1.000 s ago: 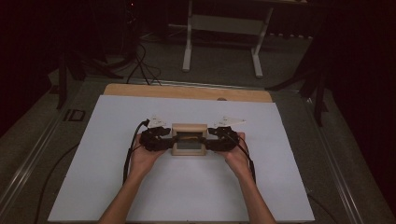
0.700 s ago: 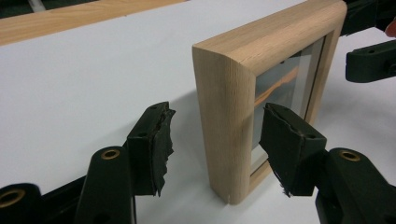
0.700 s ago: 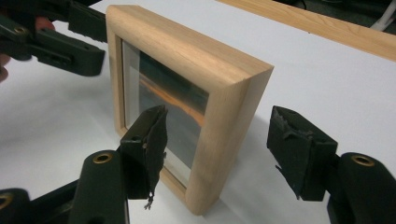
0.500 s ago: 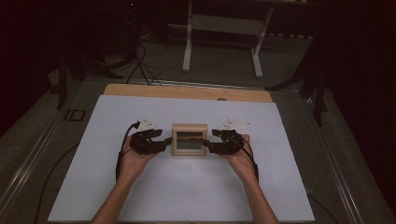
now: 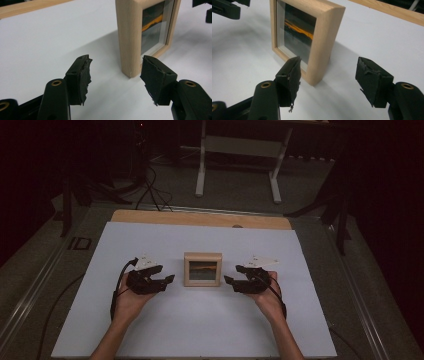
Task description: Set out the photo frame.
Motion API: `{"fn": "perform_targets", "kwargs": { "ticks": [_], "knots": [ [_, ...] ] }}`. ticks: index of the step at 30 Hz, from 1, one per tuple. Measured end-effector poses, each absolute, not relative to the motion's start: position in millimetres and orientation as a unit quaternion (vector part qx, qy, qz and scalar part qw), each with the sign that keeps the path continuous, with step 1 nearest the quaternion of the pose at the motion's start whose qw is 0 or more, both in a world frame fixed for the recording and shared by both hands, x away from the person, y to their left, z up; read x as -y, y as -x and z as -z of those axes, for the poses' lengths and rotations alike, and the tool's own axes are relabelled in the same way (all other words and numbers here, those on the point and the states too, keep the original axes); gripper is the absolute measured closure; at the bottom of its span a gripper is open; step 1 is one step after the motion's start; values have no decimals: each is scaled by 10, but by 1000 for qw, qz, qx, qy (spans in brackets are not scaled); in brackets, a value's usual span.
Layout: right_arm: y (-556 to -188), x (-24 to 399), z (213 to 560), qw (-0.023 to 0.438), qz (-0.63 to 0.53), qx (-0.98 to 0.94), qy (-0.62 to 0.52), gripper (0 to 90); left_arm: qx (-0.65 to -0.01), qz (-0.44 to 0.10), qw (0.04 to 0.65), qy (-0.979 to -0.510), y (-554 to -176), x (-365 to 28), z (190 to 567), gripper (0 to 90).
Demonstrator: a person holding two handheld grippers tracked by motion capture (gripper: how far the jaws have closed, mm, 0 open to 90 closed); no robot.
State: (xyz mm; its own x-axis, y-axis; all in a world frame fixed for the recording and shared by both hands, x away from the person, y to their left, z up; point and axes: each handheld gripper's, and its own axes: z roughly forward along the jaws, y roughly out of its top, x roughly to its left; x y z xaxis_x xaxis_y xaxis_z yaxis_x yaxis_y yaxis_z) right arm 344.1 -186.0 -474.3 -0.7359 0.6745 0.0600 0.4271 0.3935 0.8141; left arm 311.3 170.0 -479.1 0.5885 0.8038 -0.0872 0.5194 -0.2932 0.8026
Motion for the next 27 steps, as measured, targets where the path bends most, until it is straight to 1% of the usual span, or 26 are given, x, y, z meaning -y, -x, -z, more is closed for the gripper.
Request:
{"fn": "perform_targets", "kwargs": {
  "ticks": [17,27],
  "knots": [
    [-3237,2087,4799,150,-435,-822,-336,349,-422,-180,406,-790,-2920,-1884,4853,399],
    [-3149,2283,4902,157,-433,-814,-355,339,-430,-183,405,-786,-2846,-1990,4890,398]
  ]
}}
